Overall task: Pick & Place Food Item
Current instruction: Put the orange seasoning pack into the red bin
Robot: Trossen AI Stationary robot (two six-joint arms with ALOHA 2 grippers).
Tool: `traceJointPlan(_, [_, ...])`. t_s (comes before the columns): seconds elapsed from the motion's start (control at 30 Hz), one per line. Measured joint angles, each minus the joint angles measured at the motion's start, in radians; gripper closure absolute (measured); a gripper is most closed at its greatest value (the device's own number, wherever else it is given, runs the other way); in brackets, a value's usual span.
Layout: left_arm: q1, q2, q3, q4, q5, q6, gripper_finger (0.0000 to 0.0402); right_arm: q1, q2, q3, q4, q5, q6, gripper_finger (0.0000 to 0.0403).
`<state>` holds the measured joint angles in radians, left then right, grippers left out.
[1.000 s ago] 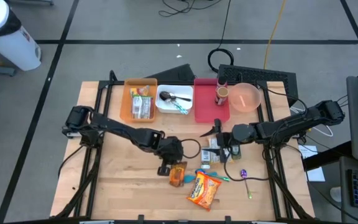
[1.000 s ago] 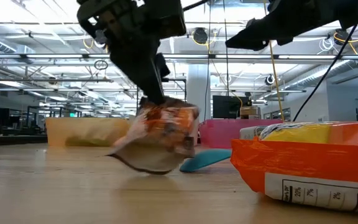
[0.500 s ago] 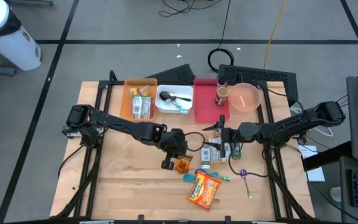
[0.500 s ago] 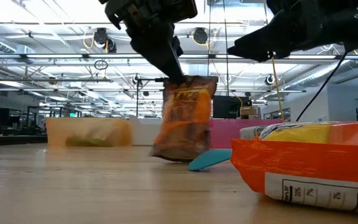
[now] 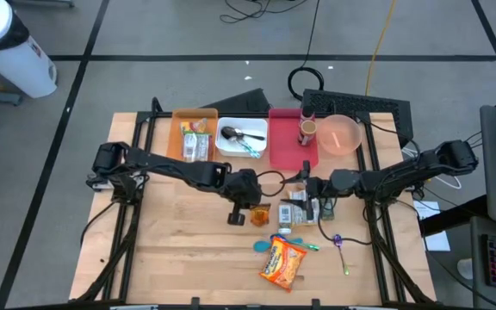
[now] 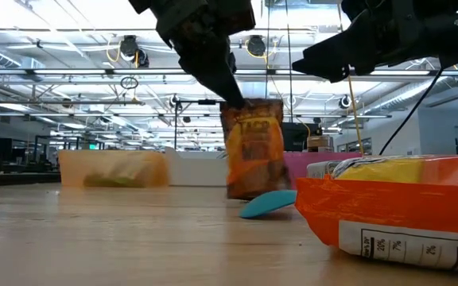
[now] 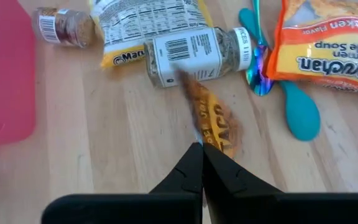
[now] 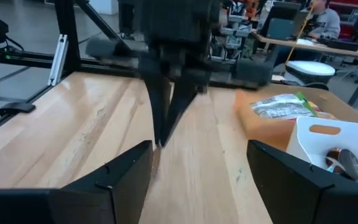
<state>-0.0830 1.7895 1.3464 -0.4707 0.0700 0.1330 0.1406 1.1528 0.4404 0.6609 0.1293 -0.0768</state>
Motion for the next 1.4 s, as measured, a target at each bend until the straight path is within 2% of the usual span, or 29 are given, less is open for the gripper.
traceJointPlan(0.23, [-0.009, -0.052, 0.002, 0.029, -0.014, 0.032, 0.04, -0.004, 0.088, -0.001, 0.065, -0.006, 0.047, 0.0149])
traceJointPlan(0.43, [-0.018, -0.065, 0.003, 0.049, -0.044, 0.034, 0.04, -0.018, 0.228, 0.0, 0.297, -0.103, 0.064, 0.0149])
traceJointPlan(0.57, [-0.019, -0.065, 0.003, 0.052, -0.047, 0.029, 0.04, -0.036, 0.272, 0.0, 0.375, -0.158, 0.12, 0.0149])
traceJointPlan(0.8, [-0.018, -0.064, 0.003, 0.065, -0.09, 0.029, 0.04, -0.042, 0.331, 0.023, 0.409, -0.187, 0.2, 0.0149])
traceJointPlan(1.13, [-0.018, -0.064, 0.003, 0.079, -0.115, 0.027, 0.04, -0.042, 0.383, 0.073, 0.384, -0.182, 0.205, 0.0151])
traceJointPlan(1.27, [-0.018, -0.064, 0.003, 0.079, -0.123, 0.026, 0.0399, -0.042, 0.383, 0.073, 0.387, -0.179, 0.205, 0.0173])
traceJointPlan(1.4, [-0.018, -0.064, 0.003, 0.08, -0.123, 0.026, 0.0398, -0.042, 0.384, 0.073, 0.381, -0.171, 0.205, 0.022])
